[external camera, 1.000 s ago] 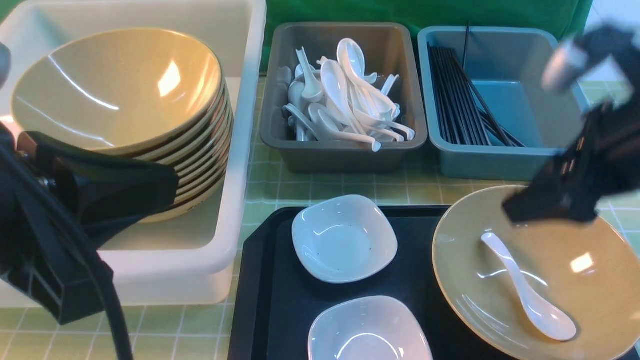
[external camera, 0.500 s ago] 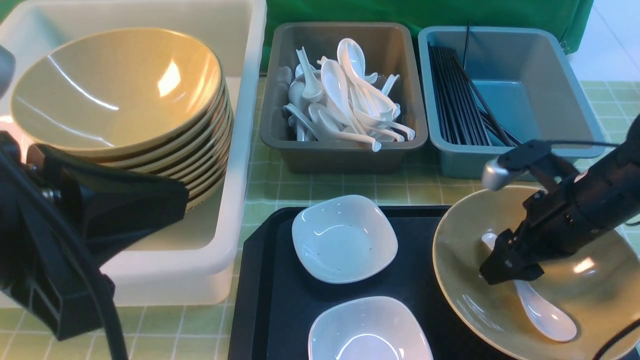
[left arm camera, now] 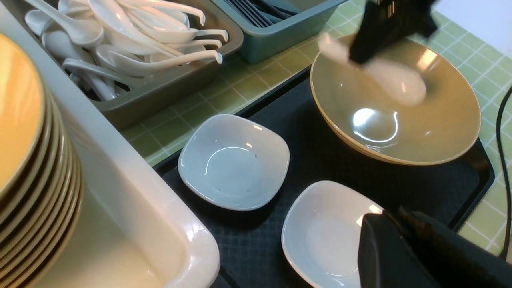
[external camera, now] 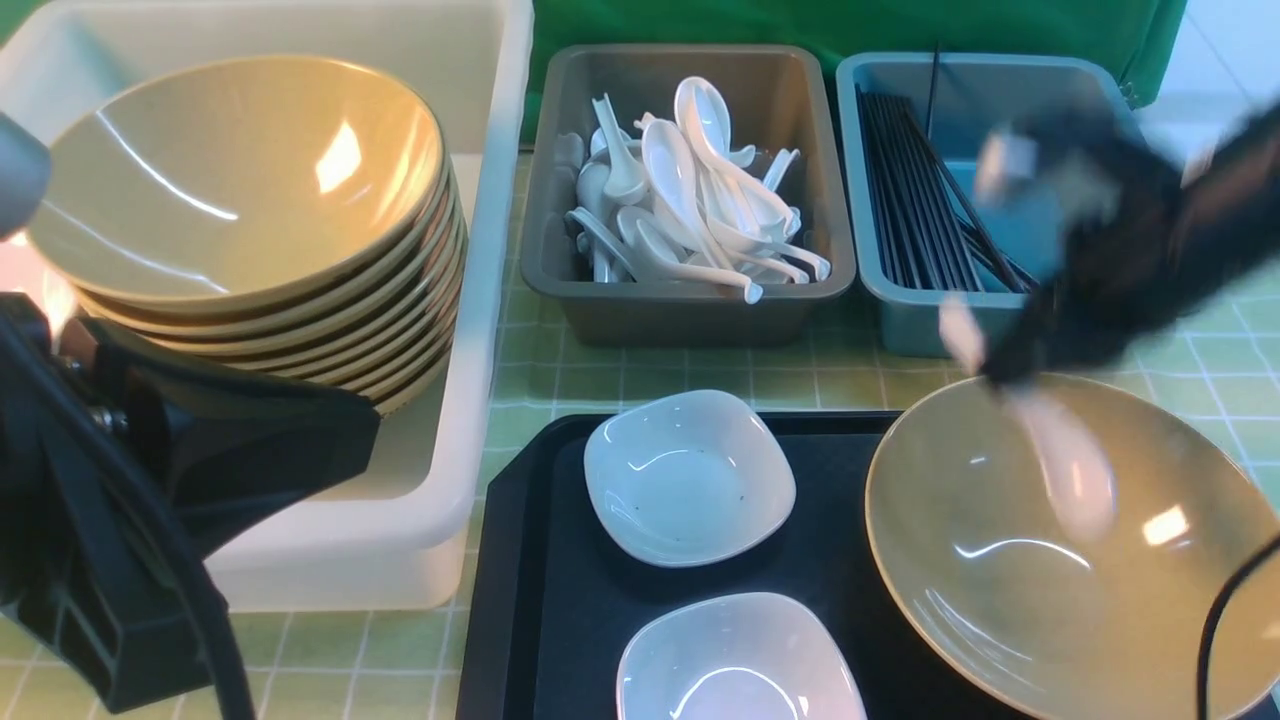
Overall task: On green table put chopsticks spoon bowls plates into blue grey white boxes.
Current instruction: 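Reach down and grasp the white spoon resting in the bowl with the right gripper, then place the white spoon into the bin of spoons with the right gripper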
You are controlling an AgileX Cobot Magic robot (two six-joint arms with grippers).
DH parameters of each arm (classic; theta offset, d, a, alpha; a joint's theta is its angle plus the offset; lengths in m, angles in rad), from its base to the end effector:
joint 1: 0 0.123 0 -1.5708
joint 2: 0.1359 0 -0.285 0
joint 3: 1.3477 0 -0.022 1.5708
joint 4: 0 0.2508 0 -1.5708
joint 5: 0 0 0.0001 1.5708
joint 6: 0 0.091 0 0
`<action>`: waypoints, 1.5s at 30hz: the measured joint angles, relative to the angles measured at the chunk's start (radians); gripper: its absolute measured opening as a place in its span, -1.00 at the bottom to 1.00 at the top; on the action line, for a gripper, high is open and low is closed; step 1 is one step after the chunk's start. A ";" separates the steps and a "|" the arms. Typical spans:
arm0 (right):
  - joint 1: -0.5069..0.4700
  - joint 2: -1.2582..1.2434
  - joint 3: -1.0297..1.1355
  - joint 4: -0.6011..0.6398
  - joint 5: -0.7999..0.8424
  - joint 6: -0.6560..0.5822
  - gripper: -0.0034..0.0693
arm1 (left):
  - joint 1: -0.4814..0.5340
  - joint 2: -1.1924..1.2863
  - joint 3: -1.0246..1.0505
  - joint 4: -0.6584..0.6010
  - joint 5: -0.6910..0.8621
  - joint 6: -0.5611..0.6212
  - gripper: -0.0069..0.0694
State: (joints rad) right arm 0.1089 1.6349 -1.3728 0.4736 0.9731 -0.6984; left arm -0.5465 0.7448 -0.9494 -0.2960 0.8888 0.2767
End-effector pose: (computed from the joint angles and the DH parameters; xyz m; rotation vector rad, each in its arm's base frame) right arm 0.3403 0.0717 0.3055 -0.7917 2.4638 0.4031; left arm 0.0976 -0.0835 0.3877 0.8039 2.0190 -0.5108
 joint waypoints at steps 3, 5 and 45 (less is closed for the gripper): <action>-0.001 0.045 -0.182 0.121 0.001 0.019 -0.75 | 0.000 0.000 0.000 0.008 0.000 0.003 -0.82; 0.004 0.101 -0.280 0.241 -0.028 0.019 -0.75 | 0.000 0.000 0.000 0.008 0.000 0.005 -0.82; -0.023 -0.217 -0.393 0.152 0.196 0.068 0.28 | 0.000 0.478 -0.096 -0.102 -0.119 0.095 0.83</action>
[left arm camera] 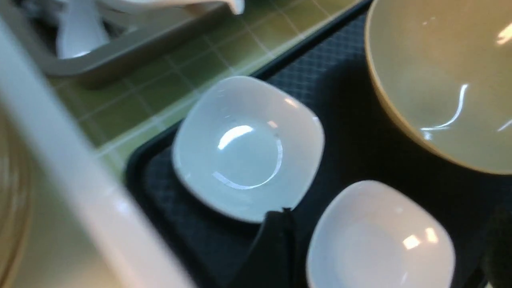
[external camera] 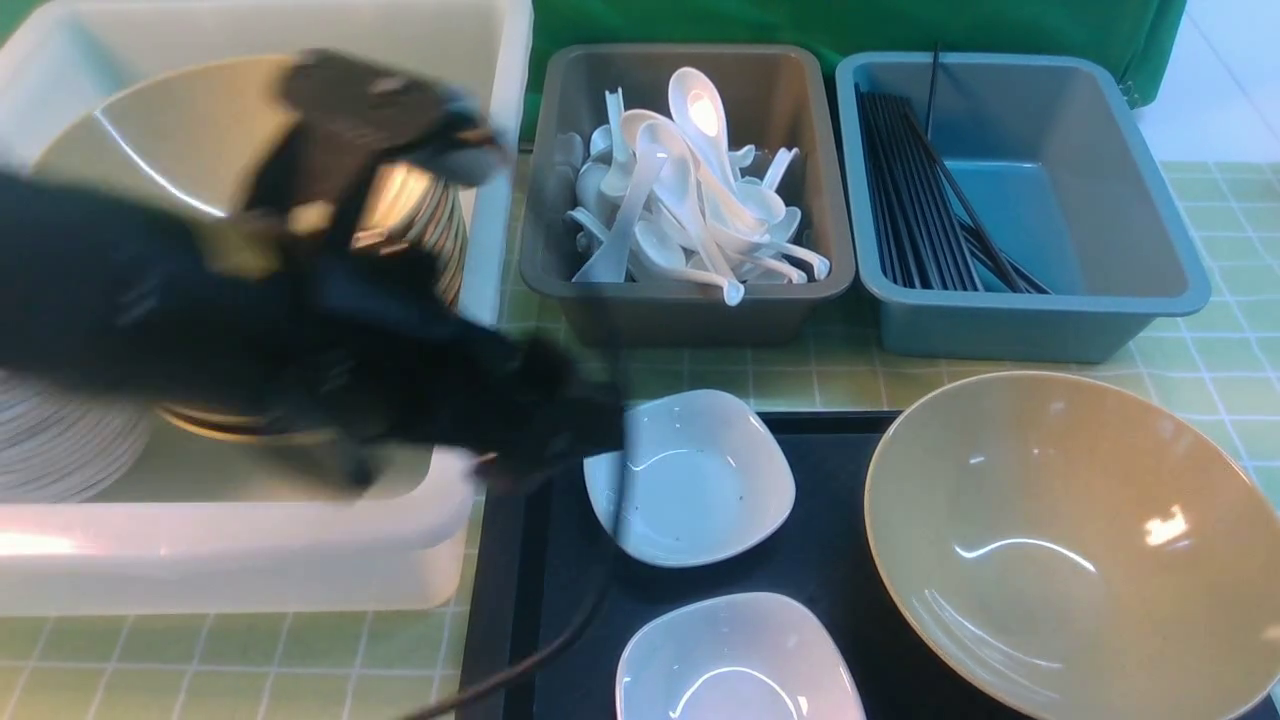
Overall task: On green table put chopsticks spoon bowls plates into blue grey white boxes.
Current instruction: 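Place the white spoon into the bin of spoons with the right gripper, then grasp the large bowl on the tray by its rim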
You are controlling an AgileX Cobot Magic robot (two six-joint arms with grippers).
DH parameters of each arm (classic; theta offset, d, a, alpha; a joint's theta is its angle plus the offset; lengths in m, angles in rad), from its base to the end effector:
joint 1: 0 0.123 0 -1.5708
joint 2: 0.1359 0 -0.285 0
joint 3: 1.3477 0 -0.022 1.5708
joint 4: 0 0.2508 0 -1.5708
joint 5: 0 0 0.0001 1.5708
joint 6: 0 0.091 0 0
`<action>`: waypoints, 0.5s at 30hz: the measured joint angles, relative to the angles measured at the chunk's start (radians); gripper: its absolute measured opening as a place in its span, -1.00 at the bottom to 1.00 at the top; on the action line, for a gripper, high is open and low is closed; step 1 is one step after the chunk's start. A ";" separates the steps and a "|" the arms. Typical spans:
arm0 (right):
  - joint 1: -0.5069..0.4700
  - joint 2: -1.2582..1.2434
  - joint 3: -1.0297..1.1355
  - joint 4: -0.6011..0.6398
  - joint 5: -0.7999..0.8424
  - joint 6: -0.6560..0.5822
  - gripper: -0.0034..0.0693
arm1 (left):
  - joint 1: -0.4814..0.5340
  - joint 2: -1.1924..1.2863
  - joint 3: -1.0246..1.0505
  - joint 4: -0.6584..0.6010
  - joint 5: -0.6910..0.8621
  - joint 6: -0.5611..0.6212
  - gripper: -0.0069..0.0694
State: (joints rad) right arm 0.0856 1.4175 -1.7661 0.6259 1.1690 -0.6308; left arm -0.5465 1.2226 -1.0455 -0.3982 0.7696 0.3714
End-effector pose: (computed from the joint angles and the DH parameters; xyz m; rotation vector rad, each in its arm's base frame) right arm 0.2688 0.0723 0.4872 -0.7637 2.0033 0.4743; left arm 0.2021 -0.1517 0.3369 0.8672 2.2596 -0.5446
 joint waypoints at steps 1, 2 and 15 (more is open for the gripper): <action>0.004 -0.075 0.057 0.000 0.000 -0.001 0.20 | 0.000 0.068 -0.041 -0.048 0.023 0.028 0.90; 0.006 -0.163 0.159 0.001 0.000 -0.008 0.08 | -0.001 0.138 -0.092 -0.090 0.065 0.053 0.91; 0.008 -0.701 0.796 -0.055 -0.147 -0.043 -0.84 | -0.030 0.726 -0.573 -0.216 0.290 0.103 0.88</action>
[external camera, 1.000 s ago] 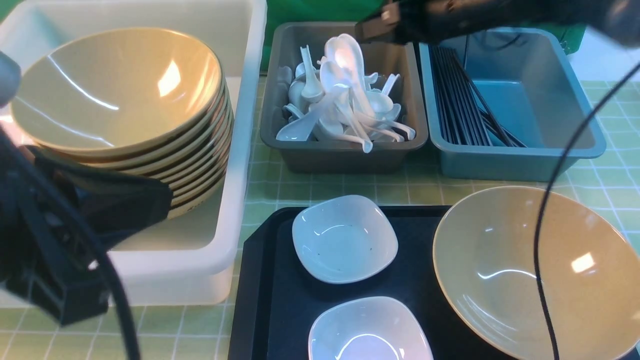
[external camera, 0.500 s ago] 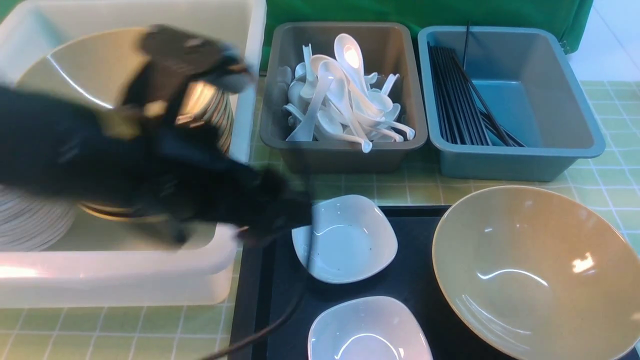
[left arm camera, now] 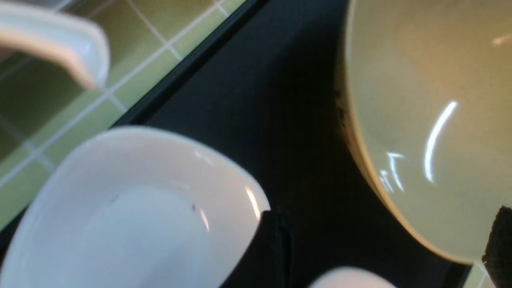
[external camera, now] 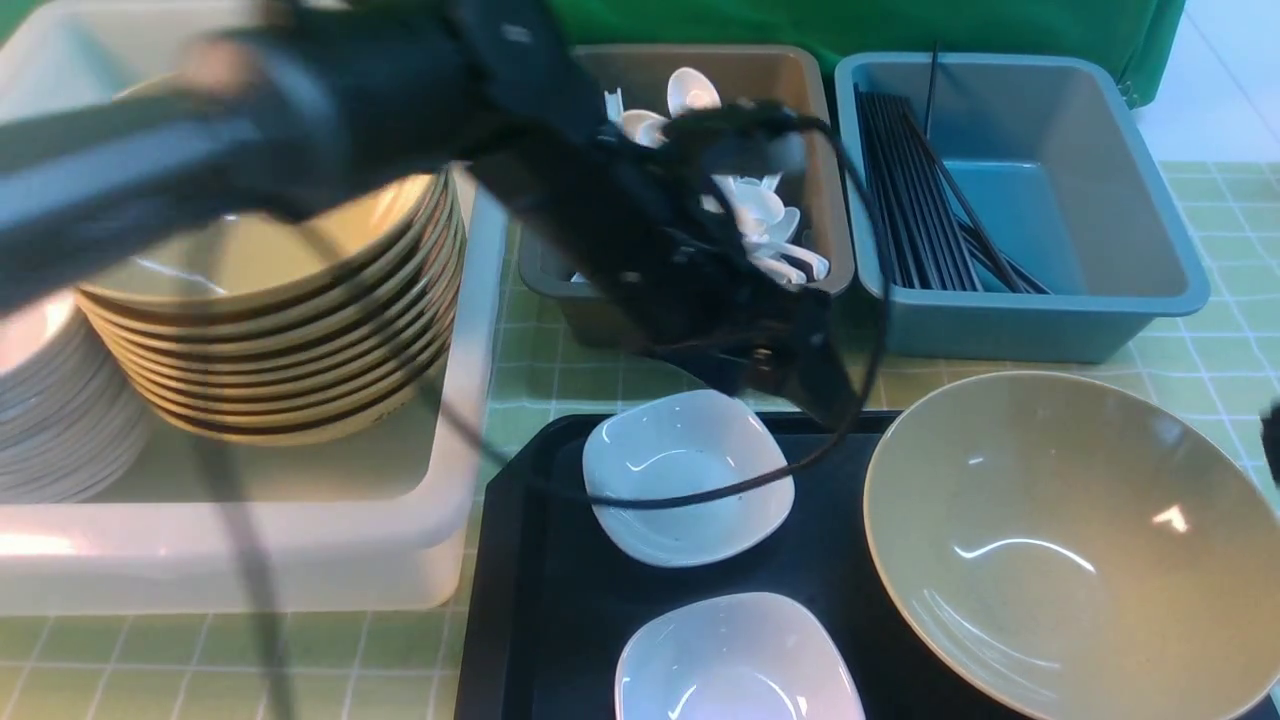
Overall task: On green table put chopsticks spoon bowls plates into blue grey white boxes.
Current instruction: 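Grasp the large bowl on the tray by its rim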
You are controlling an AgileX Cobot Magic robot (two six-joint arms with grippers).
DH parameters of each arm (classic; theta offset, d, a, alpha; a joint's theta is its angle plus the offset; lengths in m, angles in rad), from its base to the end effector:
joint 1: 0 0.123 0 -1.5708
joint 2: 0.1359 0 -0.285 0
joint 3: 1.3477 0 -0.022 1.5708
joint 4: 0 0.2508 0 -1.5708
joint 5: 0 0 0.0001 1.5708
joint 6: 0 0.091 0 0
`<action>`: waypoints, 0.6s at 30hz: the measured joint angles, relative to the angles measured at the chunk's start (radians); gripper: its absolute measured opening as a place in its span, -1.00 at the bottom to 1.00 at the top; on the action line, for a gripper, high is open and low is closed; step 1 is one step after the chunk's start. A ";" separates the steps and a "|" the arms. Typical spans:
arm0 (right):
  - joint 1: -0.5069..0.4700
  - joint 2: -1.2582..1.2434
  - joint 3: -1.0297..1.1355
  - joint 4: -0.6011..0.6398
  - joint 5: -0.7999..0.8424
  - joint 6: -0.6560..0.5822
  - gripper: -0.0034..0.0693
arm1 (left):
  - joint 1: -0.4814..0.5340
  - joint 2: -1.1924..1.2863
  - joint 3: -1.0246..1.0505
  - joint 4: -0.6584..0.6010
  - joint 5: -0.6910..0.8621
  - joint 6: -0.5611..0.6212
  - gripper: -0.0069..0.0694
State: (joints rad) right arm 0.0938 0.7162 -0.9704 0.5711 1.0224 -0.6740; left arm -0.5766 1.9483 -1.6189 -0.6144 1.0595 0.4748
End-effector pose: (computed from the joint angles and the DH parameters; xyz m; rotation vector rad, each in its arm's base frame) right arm 0.1034 0.0519 0.3965 -0.7269 1.9895 0.3675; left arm 0.3240 -0.2653 0.2588 1.1081 2.5603 -0.8428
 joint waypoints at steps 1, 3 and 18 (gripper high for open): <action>0.000 -0.012 0.012 -0.002 -0.004 -0.010 -0.84 | -0.010 0.032 -0.031 0.005 0.014 -0.006 0.87; 0.000 -0.027 0.021 -0.003 -0.009 -0.017 -0.84 | -0.036 0.098 -0.110 0.022 0.028 -0.034 0.87; 0.066 -0.035 0.024 -0.153 -0.014 -0.005 -0.83 | -0.088 0.417 -0.414 -0.024 0.131 -0.107 -0.30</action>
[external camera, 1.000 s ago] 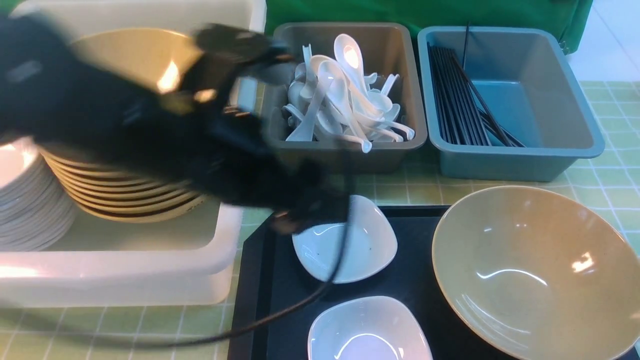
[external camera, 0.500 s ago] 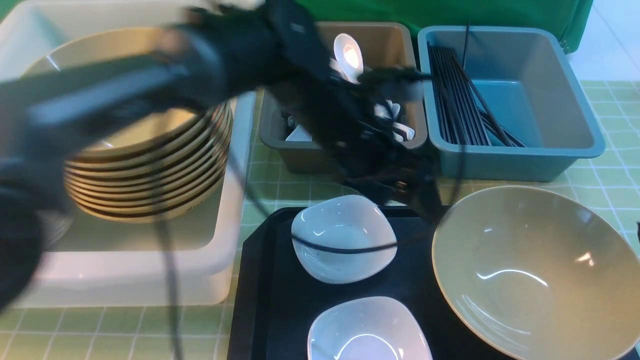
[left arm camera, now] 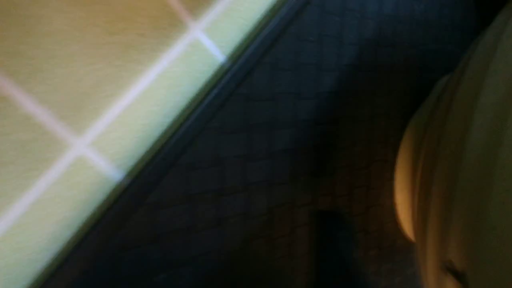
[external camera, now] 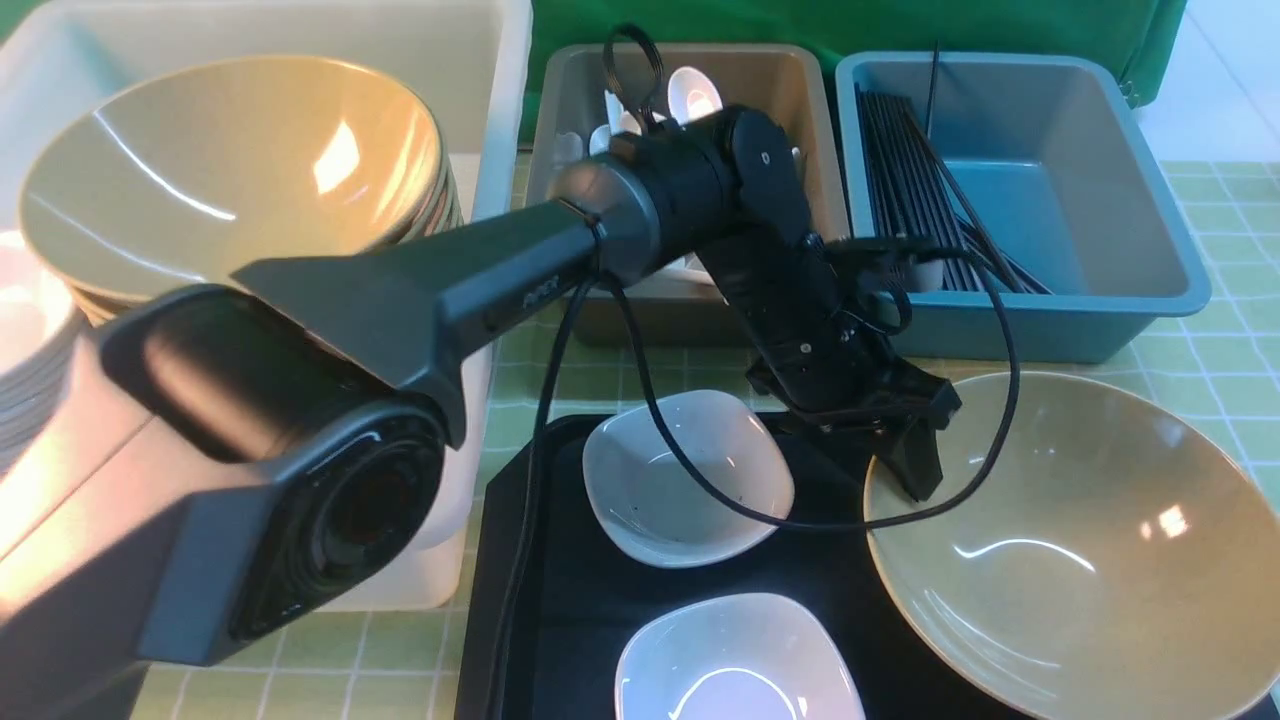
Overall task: On green table put chopsticks spoon bowls plates into blue grey white boxes.
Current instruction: 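Grasp the large bowl on the tray by its rim, then place the tan bowl onto the bowl stack in the left bin with the left gripper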
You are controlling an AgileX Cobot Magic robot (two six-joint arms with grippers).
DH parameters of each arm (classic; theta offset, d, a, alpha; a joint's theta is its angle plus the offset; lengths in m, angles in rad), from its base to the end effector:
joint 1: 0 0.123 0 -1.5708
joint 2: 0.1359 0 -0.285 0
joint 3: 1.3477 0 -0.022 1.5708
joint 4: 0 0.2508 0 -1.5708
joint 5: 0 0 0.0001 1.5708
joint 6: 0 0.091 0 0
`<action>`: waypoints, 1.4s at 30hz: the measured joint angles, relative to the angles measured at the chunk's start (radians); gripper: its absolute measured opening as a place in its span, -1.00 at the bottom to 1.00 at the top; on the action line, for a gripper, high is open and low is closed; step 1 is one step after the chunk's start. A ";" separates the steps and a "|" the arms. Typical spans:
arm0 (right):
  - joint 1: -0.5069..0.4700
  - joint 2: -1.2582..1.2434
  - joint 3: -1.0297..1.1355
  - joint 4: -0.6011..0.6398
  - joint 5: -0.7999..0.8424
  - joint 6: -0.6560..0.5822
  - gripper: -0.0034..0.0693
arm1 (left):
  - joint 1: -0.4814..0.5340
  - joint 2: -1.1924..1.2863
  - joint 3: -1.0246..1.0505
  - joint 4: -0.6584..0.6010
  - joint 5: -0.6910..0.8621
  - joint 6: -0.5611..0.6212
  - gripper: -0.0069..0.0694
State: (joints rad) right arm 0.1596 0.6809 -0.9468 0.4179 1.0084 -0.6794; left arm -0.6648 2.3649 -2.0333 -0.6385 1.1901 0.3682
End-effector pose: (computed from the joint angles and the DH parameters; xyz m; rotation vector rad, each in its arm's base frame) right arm 0.0961 0.0471 0.3888 -0.8271 1.9849 0.2162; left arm 0.3573 -0.3440 0.1800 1.1910 2.7034 -0.9461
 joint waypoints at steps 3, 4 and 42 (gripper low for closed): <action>0.000 0.000 0.000 -0.008 -0.004 0.000 -0.83 | 0.000 -0.005 -0.014 -0.014 0.014 0.009 -0.73; 0.000 0.000 0.000 -0.009 -0.004 0.000 -0.83 | 0.000 -0.005 -0.015 -0.012 0.014 0.009 -0.74; 0.100 0.238 -0.069 0.389 -0.227 -0.280 -0.75 | 1.158 -0.752 0.518 -0.081 -0.028 -0.055 -0.77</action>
State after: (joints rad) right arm 0.2597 0.9189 -1.0163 0.8070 0.7816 -0.9597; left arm 0.4936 1.6134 -1.5149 -0.7191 1.1626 0.3129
